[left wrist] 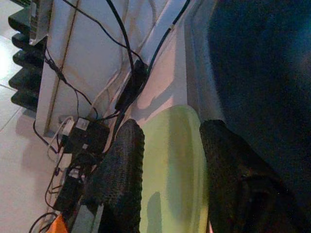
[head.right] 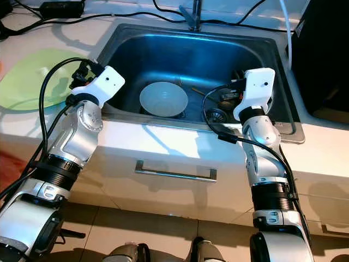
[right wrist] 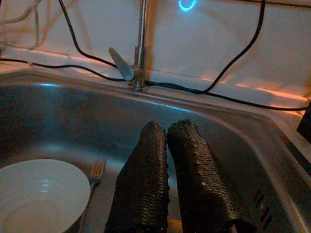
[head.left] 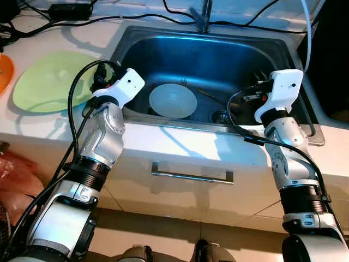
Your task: Kitchen organization
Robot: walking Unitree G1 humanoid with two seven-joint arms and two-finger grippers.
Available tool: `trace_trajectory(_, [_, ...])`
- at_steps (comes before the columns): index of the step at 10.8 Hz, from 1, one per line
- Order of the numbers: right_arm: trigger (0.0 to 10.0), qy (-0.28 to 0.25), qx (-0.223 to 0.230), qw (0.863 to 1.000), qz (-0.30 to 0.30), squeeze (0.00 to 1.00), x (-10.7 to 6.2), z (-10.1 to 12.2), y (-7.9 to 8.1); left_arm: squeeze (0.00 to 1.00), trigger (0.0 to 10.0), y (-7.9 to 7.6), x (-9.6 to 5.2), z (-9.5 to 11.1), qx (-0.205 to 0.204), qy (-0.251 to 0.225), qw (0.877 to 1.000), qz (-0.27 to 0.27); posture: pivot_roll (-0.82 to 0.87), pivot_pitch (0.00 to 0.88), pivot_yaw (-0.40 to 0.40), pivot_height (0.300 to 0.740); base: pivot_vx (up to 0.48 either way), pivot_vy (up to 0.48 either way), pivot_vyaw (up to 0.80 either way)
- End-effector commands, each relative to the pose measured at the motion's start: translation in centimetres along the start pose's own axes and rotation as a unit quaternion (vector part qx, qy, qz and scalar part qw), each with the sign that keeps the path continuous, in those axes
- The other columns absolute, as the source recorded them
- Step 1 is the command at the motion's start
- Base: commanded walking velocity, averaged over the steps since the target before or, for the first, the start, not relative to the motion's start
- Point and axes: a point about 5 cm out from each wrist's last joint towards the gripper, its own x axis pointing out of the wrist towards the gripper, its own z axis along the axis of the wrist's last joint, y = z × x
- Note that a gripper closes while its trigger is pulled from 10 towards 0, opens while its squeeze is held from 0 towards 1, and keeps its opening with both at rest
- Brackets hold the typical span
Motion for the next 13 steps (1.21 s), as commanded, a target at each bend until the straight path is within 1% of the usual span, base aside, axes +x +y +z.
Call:
trace_trajectory(1, [10.0,-0.005,0.007,1.000,-0.002,0.00,-0.3,0.0,-0.1,0.00,10.0,-1.3,-0.6,0.9,-0.013,-0.036,0.999,-0.025,0.04,0.165,-0.021,0.740,0.000,0.000,0.00])
trace_trajectory(2, [10.0,-0.006,0.008,1.000,-0.002,0.00,-0.2,0.0,0.0,0.00,10.0,-0.6,-0.6,2.2,-0.021,-0.065,0.998,-0.002,0.04,0.165,-0.021,0.740,0.000,0.000,0.00])
trace_trajectory(3, [10.0,-0.007,0.009,1.000,-0.002,0.00,-0.2,0.1,0.0,0.00,10.0,-0.1,-0.7,3.1,-0.022,-0.084,0.996,0.014,0.04,0.166,-0.022,0.740,0.000,0.000,0.00])
trace_trajectory(4, [10.0,-0.008,0.010,1.000,-0.002,0.00,-0.2,0.1,0.0,0.00,10.0,0.3,-0.9,4.1,-0.034,-0.112,0.993,0.023,0.04,0.165,-0.020,0.740,0.000,0.000,0.00])
trace_trajectory(5, [10.0,-0.008,0.010,1.000,-0.002,0.00,-0.2,0.1,0.0,0.00,10.0,0.1,-1.0,4.3,-0.040,-0.123,0.991,0.018,0.04,0.165,-0.020,0.740,0.000,0.000,0.00])
trace_trajectory(6, [10.0,-0.009,0.011,1.000,-0.002,0.00,-0.2,0.1,0.1,0.00,10.0,0.2,-1.0,4.1,-0.041,-0.110,0.993,0.030,0.04,0.164,-0.019,0.740,0.000,0.000,0.00])
trace_trajectory(7, [10.0,-0.008,0.011,1.000,-0.003,0.00,-0.2,0.0,0.1,0.00,10.0,0.4,-0.9,3.7,-0.023,-0.094,0.995,0.029,0.04,0.165,-0.019,0.740,0.000,0.000,0.00])
trace_trajectory(9, [10.0,-0.008,0.011,1.000,-0.001,0.00,-0.2,0.0,0.1,0.00,10.0,0.1,-0.4,2.2,-0.013,-0.060,0.998,0.008,0.04,0.165,-0.020,0.740,0.000,0.000,0.00])
trace_trajectory(11, [10.0,-0.007,0.011,1.000,0.000,0.00,-0.3,0.0,0.1,0.00,10.0,0.2,-0.1,1.7,-0.036,-0.030,0.999,0.005,0.04,0.166,-0.020,0.740,0.000,0.000,0.00])
trace_trajectory(13, [10.0,-0.008,0.010,1.000,0.003,0.00,-0.2,0.0,0.1,0.00,10.0,0.1,0.3,0.9,-0.050,0.003,0.999,0.004,0.04,0.165,-0.024,0.740,0.000,0.000,0.00])
